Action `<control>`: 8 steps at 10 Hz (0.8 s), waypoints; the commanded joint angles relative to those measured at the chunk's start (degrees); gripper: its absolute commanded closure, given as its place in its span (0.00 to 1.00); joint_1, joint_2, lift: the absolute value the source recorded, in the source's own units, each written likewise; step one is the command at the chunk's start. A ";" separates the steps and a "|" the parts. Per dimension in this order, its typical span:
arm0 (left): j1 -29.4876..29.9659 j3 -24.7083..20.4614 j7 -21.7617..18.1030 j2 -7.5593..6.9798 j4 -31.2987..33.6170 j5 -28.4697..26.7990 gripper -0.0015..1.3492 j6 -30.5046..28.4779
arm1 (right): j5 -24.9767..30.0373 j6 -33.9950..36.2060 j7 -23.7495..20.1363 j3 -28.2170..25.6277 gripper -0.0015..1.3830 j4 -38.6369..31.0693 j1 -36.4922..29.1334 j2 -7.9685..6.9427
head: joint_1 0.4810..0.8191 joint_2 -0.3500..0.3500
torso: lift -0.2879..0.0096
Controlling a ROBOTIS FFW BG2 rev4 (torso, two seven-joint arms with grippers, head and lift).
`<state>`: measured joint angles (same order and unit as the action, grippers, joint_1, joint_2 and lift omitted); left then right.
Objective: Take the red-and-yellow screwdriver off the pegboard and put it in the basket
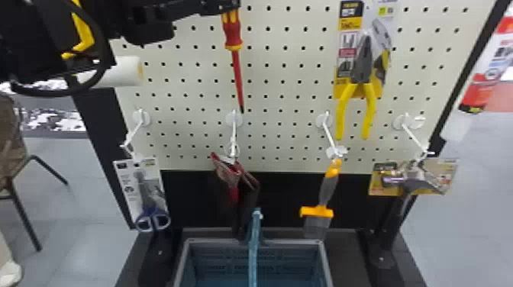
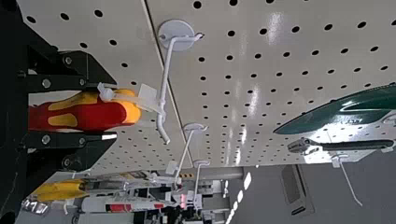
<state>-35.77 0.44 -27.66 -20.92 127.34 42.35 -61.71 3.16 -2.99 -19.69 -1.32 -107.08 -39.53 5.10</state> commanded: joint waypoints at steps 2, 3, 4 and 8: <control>-0.01 0.00 -0.03 0.00 0.00 0.10 0.87 0.01 | 0.00 0.00 0.00 0.00 0.10 -0.01 0.01 0.00 | 0.20 0.50 | 0.63; -0.01 0.00 0.06 0.00 0.00 0.10 0.87 0.10 | 0.00 0.00 0.00 0.00 0.10 -0.01 0.01 0.00 | 0.20 0.50 | 0.63; -0.01 0.00 0.06 0.09 0.00 0.10 0.87 0.19 | 0.00 0.00 0.00 0.00 0.10 -0.01 0.01 0.00 | 0.20 0.50 | 0.63; -0.13 -0.09 0.06 0.00 0.00 0.28 0.87 0.01 | 0.00 0.00 0.00 0.00 0.10 -0.01 0.01 0.00 | 0.20 0.50 | 0.63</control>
<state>-35.77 0.35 -27.60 -20.87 127.34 42.56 -61.58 3.16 -2.99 -19.69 -1.32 -107.08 -39.53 5.10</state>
